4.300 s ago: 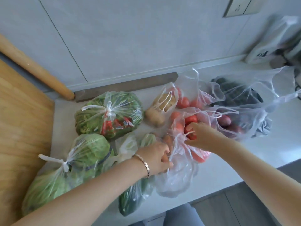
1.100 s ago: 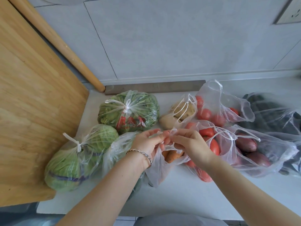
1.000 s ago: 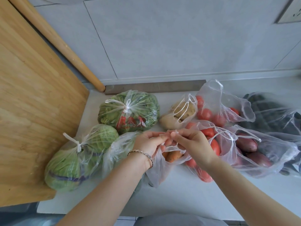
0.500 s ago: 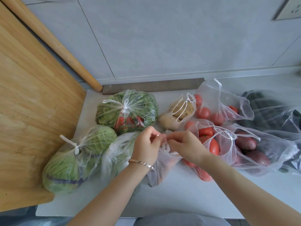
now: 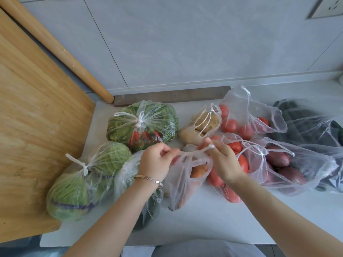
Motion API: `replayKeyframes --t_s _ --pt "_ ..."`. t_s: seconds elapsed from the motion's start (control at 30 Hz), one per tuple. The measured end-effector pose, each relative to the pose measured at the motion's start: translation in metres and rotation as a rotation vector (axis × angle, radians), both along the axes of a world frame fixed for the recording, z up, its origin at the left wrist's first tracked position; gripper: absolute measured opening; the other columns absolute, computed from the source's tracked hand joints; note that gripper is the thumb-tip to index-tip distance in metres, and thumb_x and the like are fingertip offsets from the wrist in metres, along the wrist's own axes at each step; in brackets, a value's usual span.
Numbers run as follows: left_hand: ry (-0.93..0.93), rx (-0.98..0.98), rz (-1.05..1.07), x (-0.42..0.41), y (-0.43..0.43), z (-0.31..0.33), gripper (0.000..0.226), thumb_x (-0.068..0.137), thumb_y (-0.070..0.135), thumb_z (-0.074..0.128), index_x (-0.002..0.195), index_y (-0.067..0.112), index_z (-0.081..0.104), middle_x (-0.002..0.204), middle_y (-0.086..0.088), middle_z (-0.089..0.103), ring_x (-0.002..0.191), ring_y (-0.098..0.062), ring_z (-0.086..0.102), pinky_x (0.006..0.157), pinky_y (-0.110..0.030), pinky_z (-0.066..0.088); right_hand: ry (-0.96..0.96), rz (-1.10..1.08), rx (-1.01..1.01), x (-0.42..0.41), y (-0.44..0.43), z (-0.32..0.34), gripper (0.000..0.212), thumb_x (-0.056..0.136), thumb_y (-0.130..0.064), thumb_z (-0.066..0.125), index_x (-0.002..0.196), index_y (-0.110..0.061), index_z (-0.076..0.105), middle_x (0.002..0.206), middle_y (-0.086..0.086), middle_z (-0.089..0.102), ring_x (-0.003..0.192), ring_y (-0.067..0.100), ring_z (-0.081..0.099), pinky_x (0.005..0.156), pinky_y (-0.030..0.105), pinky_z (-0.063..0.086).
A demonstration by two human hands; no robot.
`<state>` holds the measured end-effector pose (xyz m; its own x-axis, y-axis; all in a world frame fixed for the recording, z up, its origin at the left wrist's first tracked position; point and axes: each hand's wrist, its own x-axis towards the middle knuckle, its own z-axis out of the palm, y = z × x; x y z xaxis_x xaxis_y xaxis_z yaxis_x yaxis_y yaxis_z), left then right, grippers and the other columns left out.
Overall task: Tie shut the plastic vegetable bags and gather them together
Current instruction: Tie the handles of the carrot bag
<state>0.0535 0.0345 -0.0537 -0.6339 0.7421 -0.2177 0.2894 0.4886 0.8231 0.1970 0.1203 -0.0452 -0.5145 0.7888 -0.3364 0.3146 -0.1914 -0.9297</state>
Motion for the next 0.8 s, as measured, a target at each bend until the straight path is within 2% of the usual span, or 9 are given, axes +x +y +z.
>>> replayKeyframes --t_s 0.1,0.23,0.37,0.43,0.5,0.6,0.7,0.73,0.8 --pt "0.23 -0.221 -0.039 -0.018 -0.016 -0.013 0.03 0.083 0.031 0.062 0.056 0.021 0.051 0.057 0.004 0.059 0.055 -0.016 0.053 0.056 -0.028 0.043 -0.066 -0.214 -0.216 0.017 0.005 -0.022 0.033 0.093 -0.013 0.043 0.068 0.003 0.058 0.064 0.015 0.056 0.057 0.021 0.049 0.055 0.031 0.042" --pt "0.344 -0.488 -0.019 -0.045 -0.033 -0.037 0.032 0.084 0.033 0.059 0.058 0.019 0.046 0.053 0.003 0.049 0.056 -0.019 0.049 0.062 -0.03 0.044 -0.193 -0.454 -0.528 0.041 0.007 -0.056 0.024 0.084 0.002 0.037 0.066 -0.006 0.052 0.047 0.008 0.043 0.037 0.016 0.036 0.031 0.018 0.027" --pt "0.456 -0.591 -0.126 -0.053 -0.035 -0.047 0.029 0.088 0.032 0.053 0.066 0.016 0.047 0.06 0.001 0.051 0.065 -0.023 0.055 0.059 -0.028 0.042 -0.159 -0.708 -0.742 0.053 0.01 -0.077 0.018 0.082 0.006 0.041 0.069 -0.004 0.05 0.056 0.01 0.043 0.023 0.012 0.039 0.029 0.013 0.036" --pt "0.556 -0.641 -0.195 -0.048 -0.035 -0.048 0.026 0.092 0.032 0.047 0.073 0.015 0.047 0.063 0.0 0.051 0.067 -0.024 0.055 0.058 -0.027 0.04 -0.102 -0.782 -0.808 0.053 0.013 -0.076 0.017 0.081 0.007 0.044 0.07 -0.003 0.053 0.061 0.009 0.046 0.027 0.012 0.045 0.03 0.015 0.04" --pt "0.602 -0.629 -0.202 -0.044 -0.035 -0.045 0.026 0.094 0.031 0.041 0.074 0.016 0.043 0.059 0.002 0.045 0.061 -0.022 0.048 0.052 -0.027 0.033 -0.065 -0.739 -0.767 0.049 0.015 -0.065 0.017 0.08 0.006 0.045 0.07 -0.004 0.056 0.063 0.009 0.049 0.043 0.017 0.05 0.033 0.018 0.044" --pt "0.294 -0.396 -0.104 -0.041 -0.028 -0.026 0.023 0.095 0.026 0.04 0.078 0.015 0.051 0.065 0.004 0.044 0.064 -0.019 0.044 0.052 -0.027 0.031 0.014 -0.482 -0.481 0.038 0.016 -0.034 0.022 0.083 0.002 0.046 0.066 -0.005 0.058 0.068 0.011 0.055 0.062 0.021 0.054 0.058 0.028 0.049" --pt "-0.468 -0.045 0.004 -0.025 -0.014 0.003 0.026 0.096 0.019 0.039 0.093 0.007 0.061 0.092 0.001 0.063 0.089 -0.014 0.06 0.086 -0.027 0.046 0.18 -0.125 -0.342 0.022 0.009 -0.001 0.023 0.088 -0.005 0.047 0.077 -0.004 0.067 0.081 0.014 0.067 0.078 0.024 0.063 0.082 0.034 0.049" --pt "-0.706 0.06 0.007 -0.018 -0.009 0.008 0.027 0.096 0.016 0.037 0.084 0.004 0.059 0.088 -0.004 0.066 0.085 -0.015 0.063 0.088 -0.029 0.048 0.211 -0.041 -0.338 0.016 0.007 0.004 0.025 0.09 -0.007 0.045 0.08 -0.004 0.068 0.086 0.013 0.069 0.083 0.024 0.064 0.085 0.035 0.049" --pt "-0.895 0.15 0.021 -0.006 -0.002 0.009 0.031 0.094 0.015 0.04 0.066 0.006 0.05 0.059 -0.002 0.062 0.059 -0.013 0.061 0.078 -0.032 0.048 0.19 0.068 -0.271 0.004 0.005 0.006 0.027 0.095 -0.011 0.041 0.082 -0.006 0.065 0.09 0.011 0.071 0.09 0.025 0.067 0.089 0.036 0.05"
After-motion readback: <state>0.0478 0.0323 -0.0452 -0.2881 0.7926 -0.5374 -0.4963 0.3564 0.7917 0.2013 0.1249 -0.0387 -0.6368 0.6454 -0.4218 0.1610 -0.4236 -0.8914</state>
